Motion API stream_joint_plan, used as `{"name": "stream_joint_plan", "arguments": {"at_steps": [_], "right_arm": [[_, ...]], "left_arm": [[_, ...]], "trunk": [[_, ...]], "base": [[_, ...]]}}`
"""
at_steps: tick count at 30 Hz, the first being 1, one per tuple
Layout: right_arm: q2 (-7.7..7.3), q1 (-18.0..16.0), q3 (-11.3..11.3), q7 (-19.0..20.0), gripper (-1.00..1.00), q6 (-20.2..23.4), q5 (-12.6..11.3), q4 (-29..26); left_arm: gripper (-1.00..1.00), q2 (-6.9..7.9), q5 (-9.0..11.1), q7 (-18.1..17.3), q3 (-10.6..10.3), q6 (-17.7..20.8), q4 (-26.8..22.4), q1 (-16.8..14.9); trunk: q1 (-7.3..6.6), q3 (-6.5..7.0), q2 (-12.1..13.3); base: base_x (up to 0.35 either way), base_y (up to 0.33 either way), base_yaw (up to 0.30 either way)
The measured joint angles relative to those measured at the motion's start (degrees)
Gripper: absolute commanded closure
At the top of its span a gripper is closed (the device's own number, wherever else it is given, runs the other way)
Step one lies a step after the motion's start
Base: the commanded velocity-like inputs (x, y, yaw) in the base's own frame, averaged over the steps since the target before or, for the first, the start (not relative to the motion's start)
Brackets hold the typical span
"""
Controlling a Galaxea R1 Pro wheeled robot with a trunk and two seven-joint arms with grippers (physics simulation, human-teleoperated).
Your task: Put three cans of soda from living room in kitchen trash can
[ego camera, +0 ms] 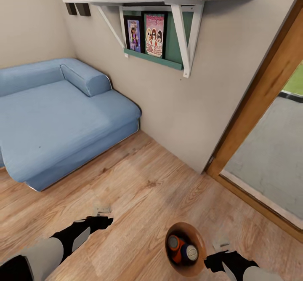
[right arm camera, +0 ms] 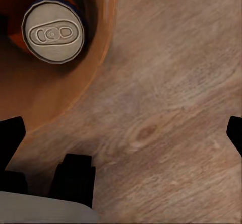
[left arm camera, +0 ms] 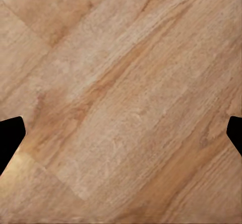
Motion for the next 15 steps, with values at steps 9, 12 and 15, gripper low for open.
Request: {"name": "stream_joint_plan", "arguments": {"at_steps": [9, 12, 15], "right_arm": [[-1.35, 3.6, -1.8, -0.1, -1.00, -3.1, -0.1, 0.0], [-1.53, 4.4, -2.4, -0.1, -1.00, -3.8, 0.0, 0.0], [-1.61, 5.0, -2.7, -0.1, -1.00, -4.0, 0.0, 0.1]], "left_arm": [[-1.00, -1.49, -3.0, 1.6, -0.5, -0.5, 3.8, 3.4], [-1.00, -1.51, -3.1, 3.4, -0.6, -0.8, 4.0, 7.2], [-1.00, -1.49, -3.1, 3.9, -0.6, -2.4, 4.0, 10.3]], "trunk": [[-1.98, 1.61, 3.6], [-2.64, 2.15, 4.8], [-3.30, 2.69, 6.0]], "base": [[0.000, 0.000, 0.000], [0.000, 0.000, 0.000], [0.000, 0.000, 0.000]]}}
